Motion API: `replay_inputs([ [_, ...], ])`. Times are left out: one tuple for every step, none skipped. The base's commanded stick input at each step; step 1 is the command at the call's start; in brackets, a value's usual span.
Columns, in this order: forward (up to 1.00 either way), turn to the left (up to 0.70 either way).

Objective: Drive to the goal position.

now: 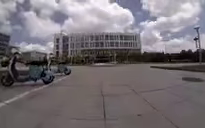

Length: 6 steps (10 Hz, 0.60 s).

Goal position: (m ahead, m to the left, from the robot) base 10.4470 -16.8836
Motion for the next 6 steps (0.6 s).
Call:
replay_inputs([
  [0.7,0.0],
  [0.7,0.0],
  [0.7,0.0],
  [0.7,0.0],
  [0.7,0.0],
  [0.7,0.0],
])
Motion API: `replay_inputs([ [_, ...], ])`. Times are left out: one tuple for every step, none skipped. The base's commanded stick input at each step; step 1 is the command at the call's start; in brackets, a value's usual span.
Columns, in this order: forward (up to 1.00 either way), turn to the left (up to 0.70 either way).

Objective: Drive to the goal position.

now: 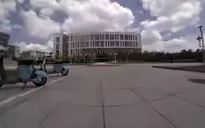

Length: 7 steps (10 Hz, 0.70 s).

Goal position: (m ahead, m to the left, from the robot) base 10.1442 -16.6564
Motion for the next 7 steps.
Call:
replay_inputs([
  [0.7,0.0],
  [0.7,0.0],
  [0.7,-0.11],
  [0.7,-0.34],
  [0.7,-0.35],
  [0.7,-0.04],
  [0.7,0.0],
])
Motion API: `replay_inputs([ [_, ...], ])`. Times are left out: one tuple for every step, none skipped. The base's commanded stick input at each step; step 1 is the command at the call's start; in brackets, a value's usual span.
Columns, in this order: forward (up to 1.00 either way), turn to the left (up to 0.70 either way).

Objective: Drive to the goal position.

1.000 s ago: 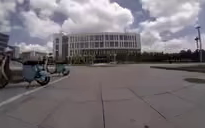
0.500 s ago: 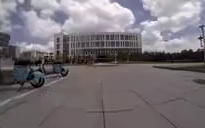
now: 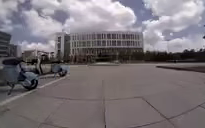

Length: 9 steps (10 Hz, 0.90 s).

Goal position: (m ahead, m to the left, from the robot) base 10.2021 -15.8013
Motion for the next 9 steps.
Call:
replay_inputs([
  [0.7,0.0],
  [0.7,0.0],
  [0.7,0.0],
  [0.7,0.0],
  [0.7,0.0],
  [0.7,0.0],
  [0.7,0.0],
  [0.7,0.0],
  [0.7,0.0],
])
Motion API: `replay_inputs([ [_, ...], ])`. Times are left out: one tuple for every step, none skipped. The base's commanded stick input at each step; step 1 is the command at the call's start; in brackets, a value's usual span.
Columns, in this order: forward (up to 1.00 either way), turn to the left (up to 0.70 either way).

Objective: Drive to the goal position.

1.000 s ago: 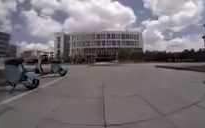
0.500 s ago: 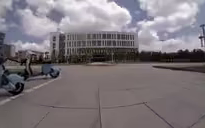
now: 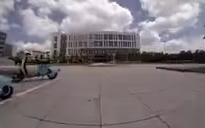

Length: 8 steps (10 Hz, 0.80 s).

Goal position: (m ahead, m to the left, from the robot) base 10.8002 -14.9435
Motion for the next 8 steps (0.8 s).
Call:
replay_inputs([
  [0.7,0.0],
  [0.7,0.0],
  [0.7,0.0],
  [0.7,0.0],
  [0.7,0.26],
  [0.7,0.12],
  [0.7,0.01],
  [0.7,0.0],
])
